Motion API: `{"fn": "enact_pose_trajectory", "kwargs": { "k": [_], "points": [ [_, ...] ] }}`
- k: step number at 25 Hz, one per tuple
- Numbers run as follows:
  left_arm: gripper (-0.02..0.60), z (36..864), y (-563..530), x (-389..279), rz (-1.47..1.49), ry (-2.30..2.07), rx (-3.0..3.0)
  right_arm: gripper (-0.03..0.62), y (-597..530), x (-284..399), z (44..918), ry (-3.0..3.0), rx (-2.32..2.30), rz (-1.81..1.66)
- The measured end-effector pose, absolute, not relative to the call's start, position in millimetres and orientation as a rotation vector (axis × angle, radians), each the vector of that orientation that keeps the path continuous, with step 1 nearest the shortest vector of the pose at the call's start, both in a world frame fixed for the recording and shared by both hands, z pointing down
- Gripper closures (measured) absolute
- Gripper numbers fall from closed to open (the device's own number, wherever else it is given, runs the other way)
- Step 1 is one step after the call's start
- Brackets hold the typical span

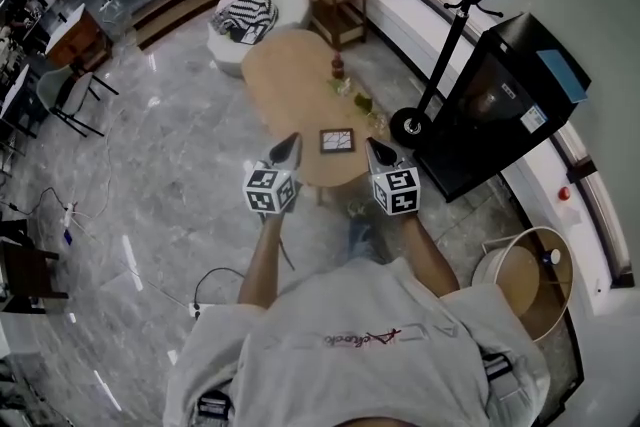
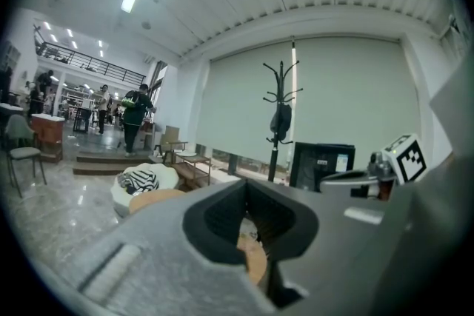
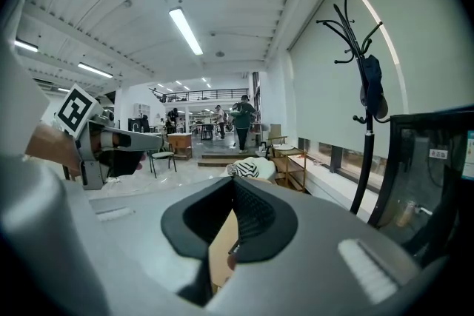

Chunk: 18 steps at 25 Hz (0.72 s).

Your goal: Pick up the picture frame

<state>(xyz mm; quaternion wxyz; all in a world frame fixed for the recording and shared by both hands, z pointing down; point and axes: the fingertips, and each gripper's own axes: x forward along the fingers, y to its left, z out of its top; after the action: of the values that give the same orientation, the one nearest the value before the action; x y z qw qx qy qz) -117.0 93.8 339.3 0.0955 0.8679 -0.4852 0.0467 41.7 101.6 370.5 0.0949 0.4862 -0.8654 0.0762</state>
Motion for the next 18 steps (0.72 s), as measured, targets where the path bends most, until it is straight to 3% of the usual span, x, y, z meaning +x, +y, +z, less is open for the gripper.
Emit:
{"fn": "enact_pose_trajectory", "kwargs": {
  "k": [18],
  "points": [
    [0.581,337,-43,-111,0.138,-1.455,2.514,0.588,-38,48,367,-2.565,1.399,0.257]
  ]
}}
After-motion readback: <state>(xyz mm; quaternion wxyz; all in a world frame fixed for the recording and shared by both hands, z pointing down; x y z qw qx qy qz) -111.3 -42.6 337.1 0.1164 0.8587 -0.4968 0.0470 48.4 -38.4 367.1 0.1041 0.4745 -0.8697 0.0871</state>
